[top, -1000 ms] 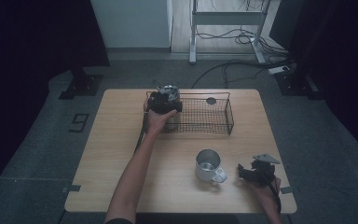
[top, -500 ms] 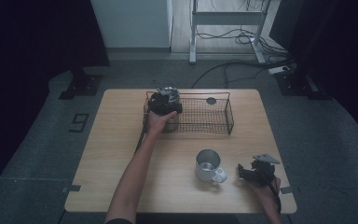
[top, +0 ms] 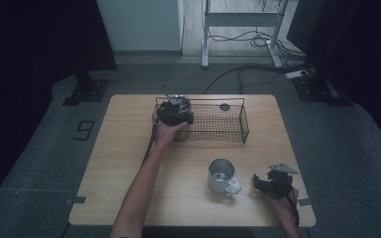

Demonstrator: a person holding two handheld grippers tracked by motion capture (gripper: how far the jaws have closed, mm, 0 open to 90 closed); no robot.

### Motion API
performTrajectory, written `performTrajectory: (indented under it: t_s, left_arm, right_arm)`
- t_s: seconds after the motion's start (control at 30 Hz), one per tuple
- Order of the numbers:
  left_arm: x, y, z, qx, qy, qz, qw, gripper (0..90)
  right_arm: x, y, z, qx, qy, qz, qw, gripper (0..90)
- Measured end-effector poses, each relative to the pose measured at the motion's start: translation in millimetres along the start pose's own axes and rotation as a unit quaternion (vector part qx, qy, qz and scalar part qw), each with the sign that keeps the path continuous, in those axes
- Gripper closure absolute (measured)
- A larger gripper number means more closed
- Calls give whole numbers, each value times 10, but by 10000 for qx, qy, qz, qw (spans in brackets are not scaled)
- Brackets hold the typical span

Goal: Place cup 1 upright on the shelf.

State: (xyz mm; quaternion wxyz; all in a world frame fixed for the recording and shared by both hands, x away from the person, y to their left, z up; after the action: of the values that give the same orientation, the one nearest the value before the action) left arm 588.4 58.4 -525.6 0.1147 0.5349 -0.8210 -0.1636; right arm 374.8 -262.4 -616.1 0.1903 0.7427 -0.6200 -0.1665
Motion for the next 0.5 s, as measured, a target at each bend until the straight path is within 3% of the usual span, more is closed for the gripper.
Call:
performTrajectory:
  t_s: [0.5]
  left_arm:
    - [-3, 78, -11, 3, 72, 47, 10000, 9]
  right_arm:
    - [0, 0, 0, 0, 0, 0, 10000, 134]
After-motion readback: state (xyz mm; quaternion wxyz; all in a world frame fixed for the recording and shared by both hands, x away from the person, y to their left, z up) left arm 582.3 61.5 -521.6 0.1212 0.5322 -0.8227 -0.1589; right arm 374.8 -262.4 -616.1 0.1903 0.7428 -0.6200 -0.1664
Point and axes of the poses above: each handheld gripper's, and its own axes: y roughly backward along the jaws, z roughly out of its underside, x roughly to its right, the point moved 9 cm from there along -y, roughly forward along the jaws, and after that the axes turned 13 degrees about x, right-handed, at the moved point
